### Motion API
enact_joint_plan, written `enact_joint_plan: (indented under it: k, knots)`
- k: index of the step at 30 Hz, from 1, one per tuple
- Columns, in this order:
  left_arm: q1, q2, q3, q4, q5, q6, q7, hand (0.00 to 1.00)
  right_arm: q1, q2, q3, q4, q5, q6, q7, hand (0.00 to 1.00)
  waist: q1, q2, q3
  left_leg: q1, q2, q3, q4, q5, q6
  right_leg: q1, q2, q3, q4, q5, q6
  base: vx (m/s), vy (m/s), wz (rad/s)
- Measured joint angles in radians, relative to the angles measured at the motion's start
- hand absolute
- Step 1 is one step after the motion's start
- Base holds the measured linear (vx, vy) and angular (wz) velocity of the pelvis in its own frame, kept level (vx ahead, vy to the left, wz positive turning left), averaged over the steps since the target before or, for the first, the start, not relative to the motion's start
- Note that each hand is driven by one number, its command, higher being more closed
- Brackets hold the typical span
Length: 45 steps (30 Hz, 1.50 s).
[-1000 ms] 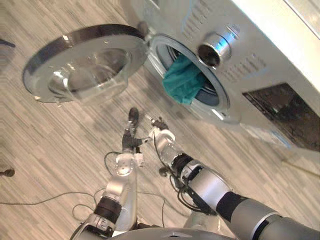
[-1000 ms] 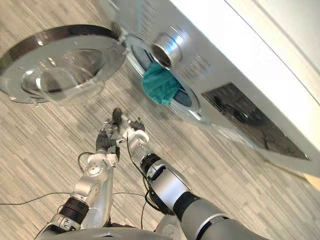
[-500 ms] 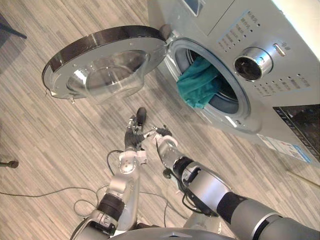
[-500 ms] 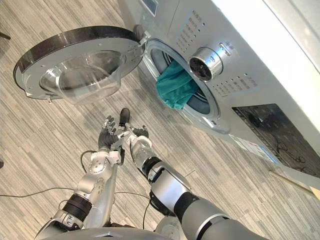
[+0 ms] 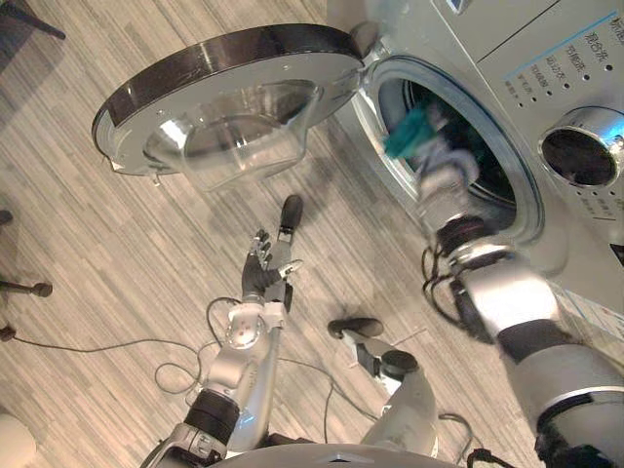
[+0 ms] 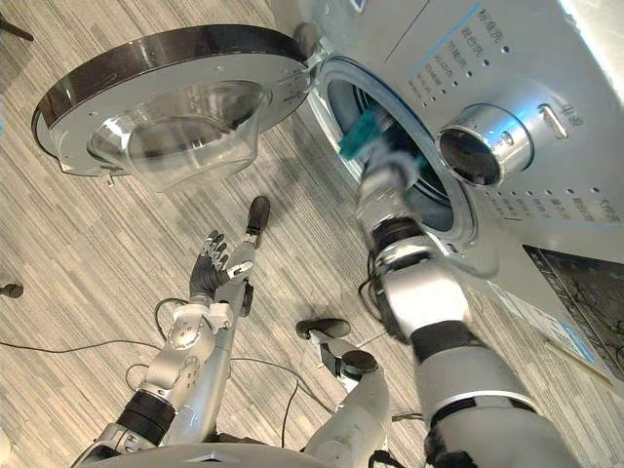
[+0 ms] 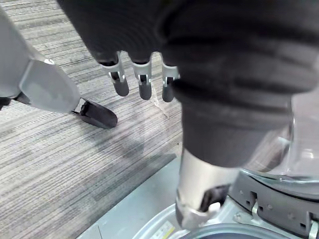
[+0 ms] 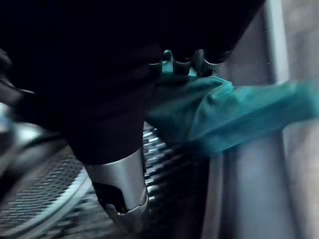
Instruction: Pick up the laundry basket with both hands and put the clothes into the washing machine.
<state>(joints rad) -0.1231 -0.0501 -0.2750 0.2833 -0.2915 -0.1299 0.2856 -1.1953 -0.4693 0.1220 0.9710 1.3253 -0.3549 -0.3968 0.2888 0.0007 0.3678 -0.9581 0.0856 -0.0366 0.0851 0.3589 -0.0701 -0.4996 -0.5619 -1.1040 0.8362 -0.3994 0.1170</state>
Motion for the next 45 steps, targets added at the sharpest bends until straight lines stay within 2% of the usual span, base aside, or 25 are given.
enact_joint_plan:
  k: [1,2,8,12,15,17,19,20,21,24,26,29,31,33,34,35,36,37,38,39,40,41,42,44,45]
  knots:
    - [-0.001,0.000,0.001,-0.005,0.000,-0.001,-0.005,0.00,0.014,0.008,-0.031,-0.039,-0.041,-0.063,0.007,0.00,0.008,0.003,0.005,0.000,0.007,0.007,0.000,0.000,0.000,-0.006,0.006,0.006,-0.007,0.005,-0.003,0.01,0.018,-0.29]
    - [0.004,0.000,0.001,-0.022,-0.001,-0.001,-0.008,0.00,0.014,0.014,-0.074,-0.092,-0.037,-0.059,-0.005,0.00,0.011,0.005,0.018,0.000,0.012,0.009,0.003,0.001,0.002,-0.008,0.010,0.010,-0.012,0.010,-0.004,0.01,0.014,-0.20]
    - [0.010,-0.007,0.040,-0.023,-0.001,-0.006,-0.036,0.00,0.025,0.062,-0.318,-0.304,-0.038,-0.131,0.006,0.00,0.017,0.006,0.096,-0.012,0.033,0.016,0.046,-0.025,0.030,0.013,0.053,0.005,-0.073,0.053,0.002,0.02,0.025,-0.11]
    - [0.011,-0.007,0.041,-0.006,-0.002,-0.012,-0.039,0.00,0.042,0.097,-0.401,-0.336,-0.082,-0.144,0.003,0.00,0.016,0.007,0.099,-0.013,0.032,0.036,0.052,-0.036,0.044,0.008,0.055,0.017,-0.103,0.080,0.011,0.04,0.066,-0.10]
    - [0.011,-0.006,0.042,-0.003,-0.002,-0.020,-0.039,0.00,0.100,0.177,-0.422,-0.367,-0.118,-0.143,0.010,0.00,0.002,-0.004,0.103,-0.007,0.034,0.068,0.070,-0.056,0.053,-0.010,0.048,0.059,-0.113,0.094,0.015,0.04,0.056,-0.22]
    - [0.010,-0.005,0.045,0.000,-0.002,-0.022,-0.038,0.00,0.166,0.262,-0.421,-0.364,-0.117,-0.137,0.025,0.00,-0.033,-0.013,0.104,0.014,0.038,0.098,0.074,-0.066,0.058,-0.012,0.044,0.085,-0.125,0.109,0.013,0.03,0.042,-0.37]
    - [0.010,-0.006,0.069,0.003,0.000,-0.026,-0.037,0.00,0.331,0.376,-0.391,-0.342,-0.131,-0.101,0.060,0.00,-0.069,-0.029,0.104,0.027,0.063,0.138,0.117,-0.103,0.058,-0.021,0.059,0.136,-0.150,0.131,0.010,0.00,0.024,-0.59]
    - [0.008,-0.007,0.076,0.004,0.000,-0.026,-0.037,0.00,0.372,0.388,-0.337,-0.347,-0.167,-0.087,0.085,0.00,-0.077,-0.032,0.103,0.028,0.071,0.145,0.130,-0.110,0.059,-0.021,0.066,0.144,-0.159,0.136,0.007,-0.01,0.004,-0.59]
    - [0.005,-0.003,0.083,0.006,0.001,-0.026,-0.031,0.00,0.436,0.417,-0.271,-0.347,-0.219,-0.049,0.119,0.00,-0.088,-0.037,0.101,0.035,0.087,0.155,0.147,-0.125,0.054,-0.021,0.079,0.165,-0.171,0.143,0.004,-0.01,-0.022,-0.54]
    - [0.005,-0.004,0.114,0.023,0.013,-0.026,-0.029,0.00,0.557,0.510,-0.217,-0.307,-0.290,0.017,0.133,0.00,-0.096,-0.055,0.093,0.079,0.125,0.197,0.167,-0.151,0.044,-0.013,0.115,0.221,-0.213,0.164,-0.001,0.00,-0.056,-0.54]
    - [0.005,0.000,0.135,0.036,0.035,-0.026,-0.028,0.00,0.680,0.548,-0.190,-0.274,-0.357,0.060,0.133,0.00,-0.107,-0.057,0.092,0.114,0.148,0.227,0.192,-0.177,0.044,0.009,0.138,0.254,-0.251,0.187,-0.002,0.04,-0.069,-0.63]
    - [0.006,0.011,0.180,0.057,0.058,-0.026,-0.029,0.00,0.916,0.548,-0.121,-0.245,-0.516,0.134,0.134,0.00,-0.150,-0.061,0.090,0.186,0.206,0.316,0.256,-0.239,0.052,0.031,0.189,0.356,-0.335,0.257,-0.010,0.03,-0.028,-0.96]
    - [0.004,0.026,0.196,0.073,0.080,-0.027,-0.032,0.00,0.993,0.528,-0.106,-0.249,-0.609,0.157,0.145,0.00,-0.186,-0.063,0.088,0.233,0.241,0.354,0.310,-0.285,0.051,0.052,0.215,0.415,-0.361,0.283,-0.015,-0.04,0.011,-0.99]
    - [-0.001,0.048,0.200,0.115,0.080,-0.028,-0.043,0.00,1.048,0.526,-0.087,-0.249,-0.682,0.170,0.174,0.00,-0.198,-0.075,0.078,0.298,0.285,0.408,0.363,-0.338,0.042,0.076,0.243,0.480,-0.387,0.315,-0.034,-0.08,0.031,-1.20]
    - [0.000,0.051,0.208,0.139,0.080,-0.028,-0.053,0.00,1.074,0.526,-0.070,-0.249,-0.730,0.181,0.188,0.00,-0.205,-0.078,0.072,0.355,0.312,0.444,0.368,-0.361,0.046,0.108,0.274,0.502,-0.450,0.361,-0.070,-0.10,0.004,-1.31]
    - [0.004,0.047,0.226,0.160,0.080,-0.029,-0.060,0.00,1.097,0.521,-0.062,-0.247,-0.769,0.193,0.203,0.00,-0.205,-0.074,0.056,0.411,0.355,0.489,0.336,-0.367,0.044,0.146,0.309,0.508,-0.485,0.368,-0.125,-0.09,0.006,-1.23]
    - [0.007,0.048,0.232,0.166,0.080,-0.029,-0.067,0.00,1.106,0.522,-0.057,-0.247,-0.789,0.199,0.209,0.00,-0.208,-0.079,0.051,0.441,0.362,0.518,0.331,-0.360,0.055,0.149,0.288,0.493,-0.391,0.322,-0.156,-0.04,-0.047,-0.98]
    - [0.031,0.055,0.235,0.173,0.079,-0.029,-0.074,0.00,1.133,0.522,-0.037,-0.243,-0.821,0.210,0.221,0.00,-0.216,-0.094,0.017,0.478,0.365,0.558,0.330,-0.359,0.056,0.163,0.246,0.467,-0.256,0.263,-0.171,0.01,-0.081,-0.75]
    - [0.063,0.067,0.237,0.171,0.079,-0.030,-0.077,0.00,1.142,0.520,-0.025,-0.221,-0.836,0.211,0.229,0.00,-0.215,-0.108,-0.023,0.491,0.373,0.586,0.351,-0.370,0.045,0.168,0.226,0.440,-0.237,0.250,-0.164,0.01,-0.110,-0.75]
    - [0.074,0.076,0.245,0.172,0.078,-0.030,-0.080,0.00,1.138,0.517,-0.026,-0.203,-0.851,0.210,0.238,0.00,-0.220,-0.103,-0.035,0.489,0.374,0.584,0.372,-0.385,0.027,0.167,0.247,0.423,-0.249,0.256,-0.164,-0.07,-0.108,-1.02]
    - [0.089,0.081,0.270,0.194,0.075,-0.030,-0.082,0.00,1.132,0.510,-0.025,-0.193,-0.864,0.208,0.245,0.00,-0.229,-0.093,-0.054,0.493,0.374,0.563,0.356,-0.398,0.023,0.189,0.316,0.448,-0.383,0.287,-0.168,-0.08,-0.051,-1.10]
    - [0.107,0.082,0.275,0.219,0.073,-0.030,-0.082,0.00,1.130,0.508,-0.026,-0.177,-0.865,0.206,0.245,0.00,-0.219,-0.086,-0.074,0.497,0.377,0.556,0.326,-0.389,0.021,0.210,0.368,0.478,-0.509,0.317,-0.160,-0.16,-0.025,-1.85]
    - [0.133,0.089,0.270,0.264,0.053,-0.023,-0.092,0.00,1.115,0.489,-0.054,-0.149,-0.894,0.210,0.244,0.00,-0.233,-0.081,-0.087,0.555,0.394,0.629,0.296,-0.349,0.039,0.226,0.285,0.456,-0.364,0.250,-0.169,-0.11,-0.025,-1.37]
    - [0.148,0.088,0.268,0.264,0.037,-0.023,-0.099,0.00,1.118,0.477,-0.068,-0.132,-0.901,0.211,0.242,0.00,-0.249,-0.082,-0.092,0.574,0.398,0.657,0.318,-0.348,0.037,0.265,0.224,0.461,-0.299,0.231,-0.144,-0.11,-0.142,-0.95]
    - [0.151,0.092,0.271,0.264,0.020,-0.031,-0.100,0.00,1.112,0.466,-0.072,-0.136,-0.902,0.214,0.242,0.00,-0.243,-0.074,-0.108,0.581,0.442,0.699,0.358,-0.342,0.026,0.289,0.195,0.479,-0.288,0.196,-0.090,-0.11,-0.257,-0.92]
